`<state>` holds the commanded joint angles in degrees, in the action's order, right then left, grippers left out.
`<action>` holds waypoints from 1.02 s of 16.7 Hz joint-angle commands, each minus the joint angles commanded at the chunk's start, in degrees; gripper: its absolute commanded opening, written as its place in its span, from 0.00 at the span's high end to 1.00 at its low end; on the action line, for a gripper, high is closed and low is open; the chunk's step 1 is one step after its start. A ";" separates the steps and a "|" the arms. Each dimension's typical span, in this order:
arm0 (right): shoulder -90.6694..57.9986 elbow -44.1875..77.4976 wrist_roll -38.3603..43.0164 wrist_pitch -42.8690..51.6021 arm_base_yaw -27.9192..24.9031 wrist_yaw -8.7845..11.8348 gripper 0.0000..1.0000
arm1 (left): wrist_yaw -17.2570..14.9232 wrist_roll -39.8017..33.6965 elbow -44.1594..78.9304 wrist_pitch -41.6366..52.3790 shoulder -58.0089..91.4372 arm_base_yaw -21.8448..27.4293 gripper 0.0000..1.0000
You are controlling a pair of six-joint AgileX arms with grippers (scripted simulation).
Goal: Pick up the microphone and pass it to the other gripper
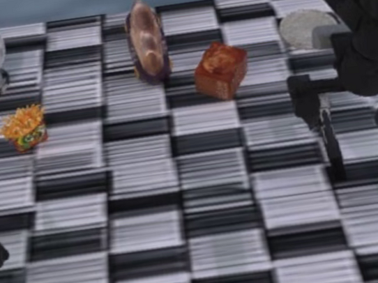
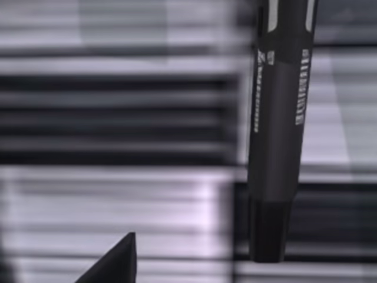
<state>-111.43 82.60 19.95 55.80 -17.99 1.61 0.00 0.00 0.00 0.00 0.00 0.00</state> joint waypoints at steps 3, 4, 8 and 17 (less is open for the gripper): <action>-0.28 0.27 0.06 0.14 -0.05 0.01 0.00 | 0.00 0.00 0.00 0.00 0.00 0.00 0.00; -0.28 0.27 0.06 0.14 -0.05 0.01 0.00 | 0.00 0.00 0.00 0.00 0.00 0.00 0.00; -1.53 -1.00 0.00 -2.21 0.06 0.00 0.00 | 0.00 0.00 0.00 0.00 0.00 0.00 0.00; -11.14 -8.09 0.72 -19.09 -0.57 -0.13 0.00 | 0.00 0.00 0.00 0.00 0.00 0.00 0.00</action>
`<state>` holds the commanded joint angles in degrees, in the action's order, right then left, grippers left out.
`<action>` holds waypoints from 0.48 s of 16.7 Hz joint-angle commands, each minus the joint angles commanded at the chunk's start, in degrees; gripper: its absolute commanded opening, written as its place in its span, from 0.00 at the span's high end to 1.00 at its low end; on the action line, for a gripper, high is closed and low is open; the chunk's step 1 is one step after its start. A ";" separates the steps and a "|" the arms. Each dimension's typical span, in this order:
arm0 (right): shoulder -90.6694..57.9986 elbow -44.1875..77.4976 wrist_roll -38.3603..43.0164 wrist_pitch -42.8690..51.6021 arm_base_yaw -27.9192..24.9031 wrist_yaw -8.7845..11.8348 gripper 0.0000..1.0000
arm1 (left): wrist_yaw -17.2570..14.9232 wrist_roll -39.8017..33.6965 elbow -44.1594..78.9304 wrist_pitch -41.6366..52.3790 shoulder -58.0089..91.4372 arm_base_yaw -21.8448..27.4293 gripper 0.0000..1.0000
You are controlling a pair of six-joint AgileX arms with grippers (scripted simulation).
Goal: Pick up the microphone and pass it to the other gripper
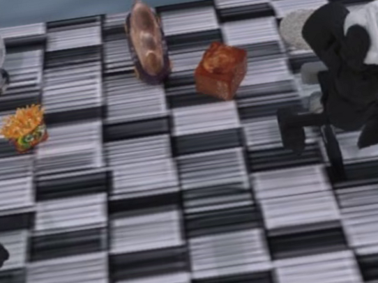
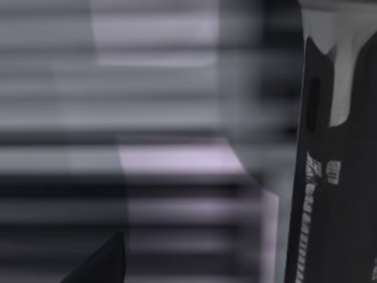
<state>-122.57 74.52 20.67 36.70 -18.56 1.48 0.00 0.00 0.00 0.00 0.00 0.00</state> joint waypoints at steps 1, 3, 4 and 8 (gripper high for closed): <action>0.00 0.00 0.00 0.00 0.00 0.00 0.00 | 0.00 0.00 0.00 0.00 0.00 0.00 0.00; 0.00 0.00 0.00 0.00 0.00 0.00 0.00 | 0.00 0.00 0.00 0.00 0.00 0.00 0.00; 0.00 0.00 0.00 0.00 0.00 0.00 0.08 | 0.00 0.00 0.00 0.00 0.00 0.00 0.00; 0.00 0.00 0.00 0.00 0.00 0.00 0.38 | 0.00 0.00 0.00 0.00 0.00 0.00 0.00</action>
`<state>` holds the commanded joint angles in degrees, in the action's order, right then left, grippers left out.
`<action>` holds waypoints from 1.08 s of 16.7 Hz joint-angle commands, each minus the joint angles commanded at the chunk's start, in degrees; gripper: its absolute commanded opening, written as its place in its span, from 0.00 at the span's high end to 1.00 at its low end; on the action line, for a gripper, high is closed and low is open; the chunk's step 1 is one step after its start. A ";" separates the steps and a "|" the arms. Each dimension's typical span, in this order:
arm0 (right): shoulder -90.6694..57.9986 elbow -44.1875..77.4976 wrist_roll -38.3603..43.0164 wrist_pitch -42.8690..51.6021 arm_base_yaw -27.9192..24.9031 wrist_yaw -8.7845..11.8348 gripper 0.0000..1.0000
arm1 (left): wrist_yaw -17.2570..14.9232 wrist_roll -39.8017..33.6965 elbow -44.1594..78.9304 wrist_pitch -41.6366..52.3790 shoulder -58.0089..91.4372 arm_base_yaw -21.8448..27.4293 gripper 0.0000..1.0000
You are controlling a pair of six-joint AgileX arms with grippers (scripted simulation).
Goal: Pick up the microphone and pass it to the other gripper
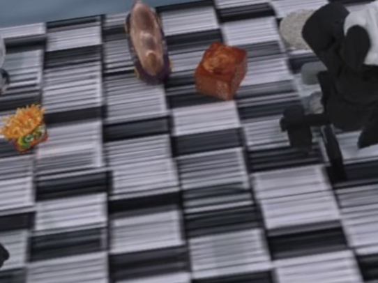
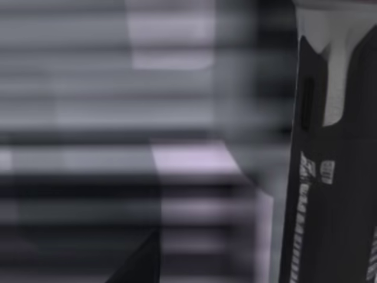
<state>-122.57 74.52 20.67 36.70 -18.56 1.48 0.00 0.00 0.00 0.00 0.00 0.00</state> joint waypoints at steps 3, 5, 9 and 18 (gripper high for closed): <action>0.00 0.00 0.00 0.00 0.00 0.00 0.60 | 0.00 0.00 0.00 0.00 0.00 0.00 0.00; 0.00 0.00 0.00 0.00 0.00 0.00 0.75 | 0.00 0.00 0.00 0.00 0.00 0.00 0.00; 0.00 0.00 0.00 0.00 0.00 0.00 1.00 | 0.00 0.00 0.00 0.00 0.00 0.00 0.00; 3.82 0.41 -1.78 2.87 0.42 -3.81 1.00 | 0.00 0.00 0.00 0.00 0.00 0.00 0.00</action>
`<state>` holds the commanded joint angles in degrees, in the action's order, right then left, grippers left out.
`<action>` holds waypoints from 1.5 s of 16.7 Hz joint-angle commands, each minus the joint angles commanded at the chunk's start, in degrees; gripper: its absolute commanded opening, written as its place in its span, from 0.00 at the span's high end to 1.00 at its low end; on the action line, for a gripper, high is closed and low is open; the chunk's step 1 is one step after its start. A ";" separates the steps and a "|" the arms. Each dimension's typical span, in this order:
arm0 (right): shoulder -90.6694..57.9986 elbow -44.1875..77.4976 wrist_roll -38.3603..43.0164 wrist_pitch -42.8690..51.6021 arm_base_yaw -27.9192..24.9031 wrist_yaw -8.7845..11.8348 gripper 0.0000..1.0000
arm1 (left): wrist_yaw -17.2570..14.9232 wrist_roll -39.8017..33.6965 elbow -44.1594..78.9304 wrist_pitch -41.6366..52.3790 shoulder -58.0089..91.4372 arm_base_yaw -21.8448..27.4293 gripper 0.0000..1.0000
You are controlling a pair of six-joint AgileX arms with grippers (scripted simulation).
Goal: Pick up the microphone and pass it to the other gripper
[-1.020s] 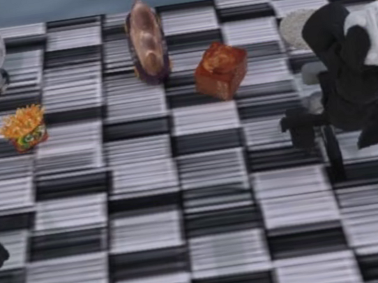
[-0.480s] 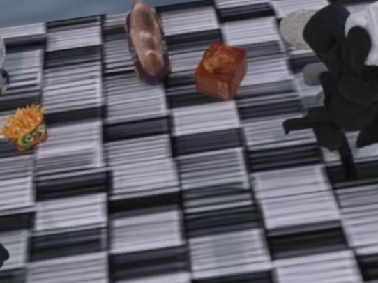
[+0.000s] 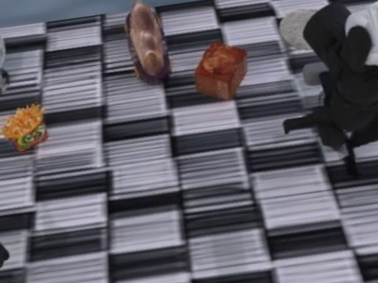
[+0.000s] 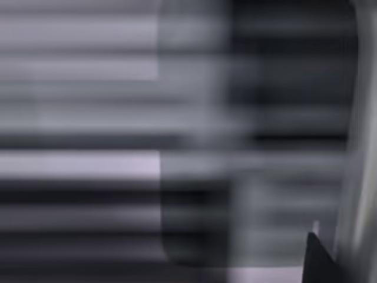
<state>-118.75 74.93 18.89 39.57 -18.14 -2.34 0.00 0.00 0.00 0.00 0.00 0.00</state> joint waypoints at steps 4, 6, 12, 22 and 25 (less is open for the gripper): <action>1.11 -1.21 -1.33 -6.11 -0.10 2.17 1.00 | 0.00 0.00 0.00 0.00 0.00 0.00 0.00; 2.15 -2.53 -2.55 -12.45 -0.08 4.32 1.00 | 0.00 0.00 0.00 0.00 0.00 0.00 0.00; 7.29 -9.71 -7.68 -38.50 0.27 13.25 1.00 | 0.00 0.00 0.00 0.00 0.00 0.00 0.00; 19.35 -22.43 -16.74 -82.49 0.97 27.62 1.00 | 0.00 0.00 0.00 0.00 0.00 0.00 0.00; 21.07 -23.66 -17.84 -86.34 1.06 29.15 1.00 | 0.00 0.00 0.00 0.00 0.00 0.00 0.00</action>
<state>-97.68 51.27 1.05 -46.77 -17.08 26.82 0.00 0.00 0.00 0.00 0.00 0.00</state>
